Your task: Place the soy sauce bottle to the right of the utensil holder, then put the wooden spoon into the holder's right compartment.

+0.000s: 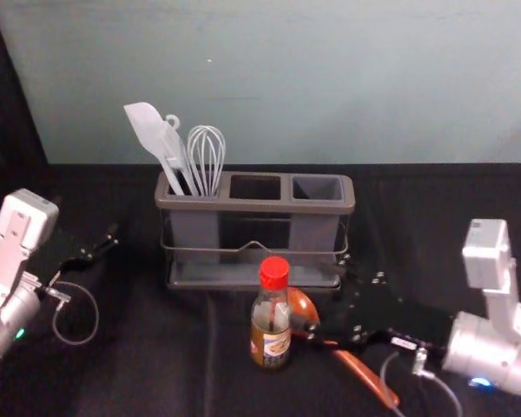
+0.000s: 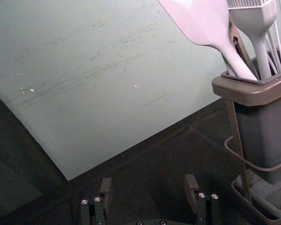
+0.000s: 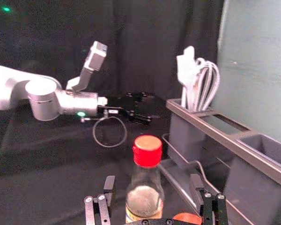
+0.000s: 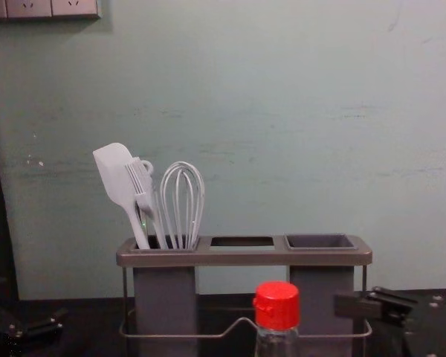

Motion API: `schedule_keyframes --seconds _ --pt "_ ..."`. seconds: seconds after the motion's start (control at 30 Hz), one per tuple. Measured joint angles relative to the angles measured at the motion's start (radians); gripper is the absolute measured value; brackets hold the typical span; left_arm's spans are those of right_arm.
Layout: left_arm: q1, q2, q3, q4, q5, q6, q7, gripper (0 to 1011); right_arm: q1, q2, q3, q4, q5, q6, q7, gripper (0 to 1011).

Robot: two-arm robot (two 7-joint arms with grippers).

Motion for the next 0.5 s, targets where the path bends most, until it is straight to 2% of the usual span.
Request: schedule_keyframes --seconds 0.23,0.5 --pt "0.000 0.000 0.000 0.000 0.000 0.000 0.000 1011 0.039 -0.039 -0.011 0.031 -0.006 0.007 0.055 1003" --pt "0.000 0.000 0.000 0.000 0.000 0.000 0.000 1011 0.080 -0.087 -0.016 0.074 0.009 0.008 0.098 1003"
